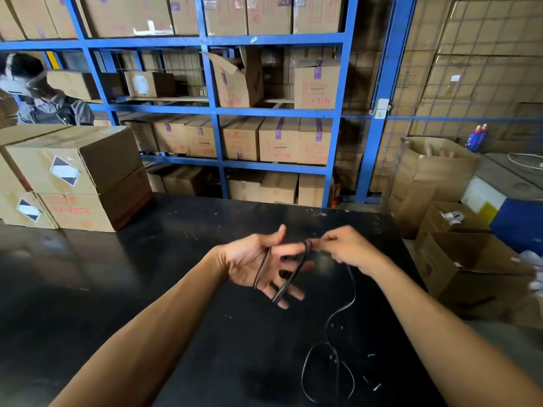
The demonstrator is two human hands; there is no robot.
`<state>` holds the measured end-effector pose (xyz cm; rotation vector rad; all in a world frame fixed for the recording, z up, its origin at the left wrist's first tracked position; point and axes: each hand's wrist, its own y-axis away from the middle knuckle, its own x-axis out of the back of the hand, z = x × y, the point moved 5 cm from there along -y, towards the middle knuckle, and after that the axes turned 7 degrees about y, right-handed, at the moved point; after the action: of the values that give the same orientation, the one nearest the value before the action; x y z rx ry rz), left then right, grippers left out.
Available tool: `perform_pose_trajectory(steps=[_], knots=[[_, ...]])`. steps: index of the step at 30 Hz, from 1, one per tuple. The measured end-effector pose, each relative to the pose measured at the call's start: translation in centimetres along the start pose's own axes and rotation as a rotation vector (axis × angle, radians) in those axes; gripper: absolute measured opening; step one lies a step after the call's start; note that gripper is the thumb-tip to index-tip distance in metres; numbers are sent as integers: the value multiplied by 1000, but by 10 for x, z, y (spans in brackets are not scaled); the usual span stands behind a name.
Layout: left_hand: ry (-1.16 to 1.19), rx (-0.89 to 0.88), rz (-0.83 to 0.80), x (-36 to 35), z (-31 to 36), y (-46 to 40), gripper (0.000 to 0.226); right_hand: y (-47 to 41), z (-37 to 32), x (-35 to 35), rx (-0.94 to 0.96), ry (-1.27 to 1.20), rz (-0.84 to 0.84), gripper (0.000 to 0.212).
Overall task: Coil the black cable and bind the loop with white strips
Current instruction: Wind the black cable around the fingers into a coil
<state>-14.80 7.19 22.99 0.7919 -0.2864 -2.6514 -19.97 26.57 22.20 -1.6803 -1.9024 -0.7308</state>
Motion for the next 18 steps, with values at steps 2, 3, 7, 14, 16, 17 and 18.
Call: perform_pose_trajectory(steps=[2,3,7,14,16,17,18], knots=[[-64,91,126,9,-11,-6,68,-3,-17,16,42,47,-14,37],[-61,94,203,17,-15,-8,69,-2,-23,20,57,45,-17,35],[161,-131,509,48,-12,-4,65,11,-26,11,94,-120,-46,28],[461,-601,471,50,28,9,55,47,12,-72,109,-514,-275,32],[479,-645,394,41,41,13,54,53,26,-90,79,-445,-341,36],[468,-649,342,36,46,15,54,54,32,-93,53,-392,-345,40],[448,-639,285,30,50,16,55,53,38,-93,22,-339,-326,46]])
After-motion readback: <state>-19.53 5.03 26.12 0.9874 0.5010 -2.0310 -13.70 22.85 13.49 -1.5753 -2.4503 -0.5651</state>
